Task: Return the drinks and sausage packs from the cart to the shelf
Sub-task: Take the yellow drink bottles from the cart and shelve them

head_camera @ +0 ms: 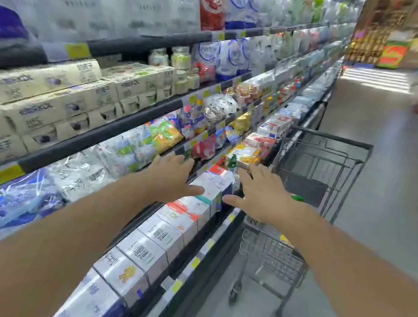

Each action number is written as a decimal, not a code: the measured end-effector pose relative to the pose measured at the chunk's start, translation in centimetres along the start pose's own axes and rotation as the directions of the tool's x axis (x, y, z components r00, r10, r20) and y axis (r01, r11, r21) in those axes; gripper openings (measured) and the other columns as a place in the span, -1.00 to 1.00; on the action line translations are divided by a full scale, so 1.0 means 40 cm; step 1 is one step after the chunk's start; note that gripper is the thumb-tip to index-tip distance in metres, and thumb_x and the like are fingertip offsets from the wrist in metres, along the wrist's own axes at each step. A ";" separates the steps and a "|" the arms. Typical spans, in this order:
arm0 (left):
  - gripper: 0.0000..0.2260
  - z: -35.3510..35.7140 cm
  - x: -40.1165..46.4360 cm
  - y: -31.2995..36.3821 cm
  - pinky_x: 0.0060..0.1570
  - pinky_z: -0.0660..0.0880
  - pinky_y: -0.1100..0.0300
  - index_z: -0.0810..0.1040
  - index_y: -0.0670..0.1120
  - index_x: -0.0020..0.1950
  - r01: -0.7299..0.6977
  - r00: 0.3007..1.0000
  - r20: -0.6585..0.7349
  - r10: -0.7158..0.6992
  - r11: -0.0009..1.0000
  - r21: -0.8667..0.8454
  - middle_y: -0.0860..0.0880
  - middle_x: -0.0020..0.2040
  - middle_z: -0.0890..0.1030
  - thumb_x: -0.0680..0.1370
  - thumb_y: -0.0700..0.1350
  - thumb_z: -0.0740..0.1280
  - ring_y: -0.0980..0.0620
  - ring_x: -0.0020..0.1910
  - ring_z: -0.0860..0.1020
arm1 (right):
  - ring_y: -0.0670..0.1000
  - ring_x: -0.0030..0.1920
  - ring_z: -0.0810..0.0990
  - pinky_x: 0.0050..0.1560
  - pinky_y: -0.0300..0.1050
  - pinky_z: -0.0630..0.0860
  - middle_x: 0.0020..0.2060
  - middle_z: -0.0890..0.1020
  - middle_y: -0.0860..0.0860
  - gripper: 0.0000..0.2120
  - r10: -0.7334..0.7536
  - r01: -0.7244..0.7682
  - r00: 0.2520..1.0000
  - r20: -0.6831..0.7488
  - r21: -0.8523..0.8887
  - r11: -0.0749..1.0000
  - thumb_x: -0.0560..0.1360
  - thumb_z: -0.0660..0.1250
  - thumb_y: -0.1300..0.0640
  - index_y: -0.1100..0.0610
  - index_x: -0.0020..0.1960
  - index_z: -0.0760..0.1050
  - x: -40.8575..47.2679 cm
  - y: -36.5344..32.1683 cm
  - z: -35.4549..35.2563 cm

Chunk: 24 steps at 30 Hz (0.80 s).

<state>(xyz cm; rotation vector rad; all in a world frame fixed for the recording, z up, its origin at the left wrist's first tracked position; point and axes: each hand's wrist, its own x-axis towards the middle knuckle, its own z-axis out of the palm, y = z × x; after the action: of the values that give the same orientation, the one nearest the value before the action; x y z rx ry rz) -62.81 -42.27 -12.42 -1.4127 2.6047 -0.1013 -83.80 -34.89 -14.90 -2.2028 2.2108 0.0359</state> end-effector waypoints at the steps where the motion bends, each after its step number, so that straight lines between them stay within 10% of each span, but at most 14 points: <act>1: -0.22 0.005 0.054 0.027 0.43 0.20 -0.15 0.11 -0.11 0.57 -0.038 0.999 0.015 0.038 0.999 0.002 -0.19 0.52 0.26 0.54 0.37 0.11 -0.20 0.49 0.23 | 0.23 0.55 0.09 0.48 0.19 0.18 0.55 0.13 0.18 -0.14 0.041 -0.041 0.999 0.017 0.005 0.999 0.51 0.07 -0.43 0.13 0.58 0.09 0.009 0.042 0.012; 24: -0.23 0.203 1.056 0.529 0.45 0.14 -0.21 0.10 -0.09 0.58 -0.572 0.804 0.166 0.570 0.819 -0.044 -0.17 0.54 0.21 0.53 0.37 0.11 -0.19 0.51 0.18 | 0.22 0.54 0.10 0.54 0.14 0.11 0.54 0.17 0.19 -0.21 0.566 -0.601 0.777 0.276 0.058 0.797 0.54 0.11 -0.37 0.12 0.57 0.10 0.340 0.747 0.334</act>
<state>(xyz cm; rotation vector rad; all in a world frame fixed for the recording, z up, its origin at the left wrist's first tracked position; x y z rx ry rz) -101.31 -65.83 -28.57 -0.5403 2.7429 0.0889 -113.73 -47.96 -28.61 -1.2717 2.5492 0.1447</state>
